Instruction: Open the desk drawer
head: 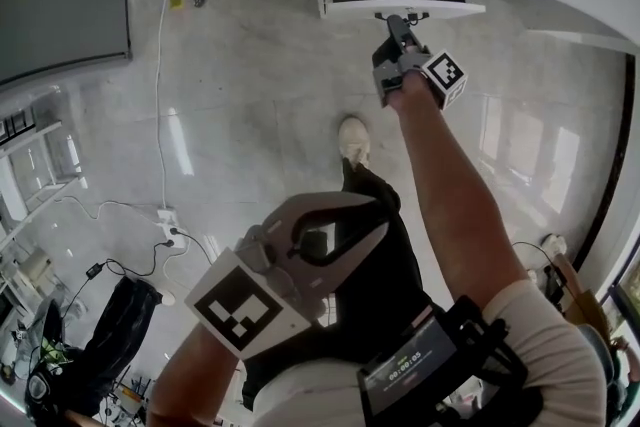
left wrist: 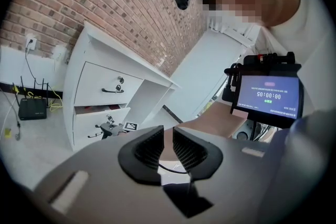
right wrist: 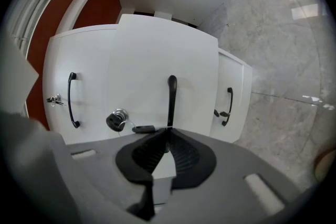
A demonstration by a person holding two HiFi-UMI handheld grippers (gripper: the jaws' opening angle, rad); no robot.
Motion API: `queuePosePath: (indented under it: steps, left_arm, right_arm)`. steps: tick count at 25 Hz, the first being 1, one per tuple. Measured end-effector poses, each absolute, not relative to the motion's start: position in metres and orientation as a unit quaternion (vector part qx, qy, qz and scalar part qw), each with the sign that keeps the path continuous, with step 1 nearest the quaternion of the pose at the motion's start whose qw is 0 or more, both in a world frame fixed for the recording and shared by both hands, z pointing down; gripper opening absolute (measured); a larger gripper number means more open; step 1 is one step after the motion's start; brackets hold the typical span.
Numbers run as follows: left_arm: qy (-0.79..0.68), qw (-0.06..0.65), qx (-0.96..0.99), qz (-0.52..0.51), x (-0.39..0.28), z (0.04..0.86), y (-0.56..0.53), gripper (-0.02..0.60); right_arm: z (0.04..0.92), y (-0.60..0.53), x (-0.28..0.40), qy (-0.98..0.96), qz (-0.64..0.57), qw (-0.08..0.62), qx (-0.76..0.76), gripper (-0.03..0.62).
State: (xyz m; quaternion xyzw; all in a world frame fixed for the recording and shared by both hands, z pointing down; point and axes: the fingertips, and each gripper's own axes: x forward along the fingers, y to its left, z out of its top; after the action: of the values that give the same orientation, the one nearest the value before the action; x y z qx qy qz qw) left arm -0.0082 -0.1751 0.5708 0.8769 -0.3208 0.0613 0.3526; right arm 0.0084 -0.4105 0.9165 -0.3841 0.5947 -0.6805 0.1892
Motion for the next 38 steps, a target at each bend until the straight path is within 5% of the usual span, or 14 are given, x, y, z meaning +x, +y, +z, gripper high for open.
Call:
queuePosePath:
  steps: [38]
  left_arm:
    - [-0.285, 0.34, 0.895, 0.043, 0.014, 0.492, -0.139, 0.058]
  right_arm:
    - [0.859, -0.298, 0.06, 0.598, -0.683, 0.122, -0.401, 0.065]
